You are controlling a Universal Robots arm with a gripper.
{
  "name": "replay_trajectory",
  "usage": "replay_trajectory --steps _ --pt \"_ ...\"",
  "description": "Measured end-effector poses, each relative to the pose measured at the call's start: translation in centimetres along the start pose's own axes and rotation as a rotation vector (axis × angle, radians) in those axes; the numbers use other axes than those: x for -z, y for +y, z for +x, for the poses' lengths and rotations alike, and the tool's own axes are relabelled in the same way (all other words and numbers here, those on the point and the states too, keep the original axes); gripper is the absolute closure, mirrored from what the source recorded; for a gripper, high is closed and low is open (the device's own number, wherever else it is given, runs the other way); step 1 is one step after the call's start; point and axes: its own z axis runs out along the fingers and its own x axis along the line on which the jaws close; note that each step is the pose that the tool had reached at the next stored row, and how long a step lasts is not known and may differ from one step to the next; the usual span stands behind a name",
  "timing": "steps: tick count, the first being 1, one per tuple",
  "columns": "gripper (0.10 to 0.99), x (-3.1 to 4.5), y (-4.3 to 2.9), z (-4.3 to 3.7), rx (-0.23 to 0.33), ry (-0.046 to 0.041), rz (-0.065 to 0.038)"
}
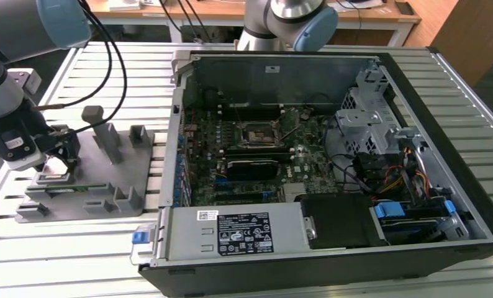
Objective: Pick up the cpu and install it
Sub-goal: 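Pick up the cpu and move it towards the insertion slot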
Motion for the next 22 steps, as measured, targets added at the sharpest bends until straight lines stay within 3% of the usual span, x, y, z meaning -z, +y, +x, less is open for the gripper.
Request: replay_trajectory --steps 5,22 --pt "0.549 0.12 0.00 0.00 0.000 -0.0006 0.000" --pt "0.549 1.07 0.05 0.01 0.000 -0.0004 0.000"
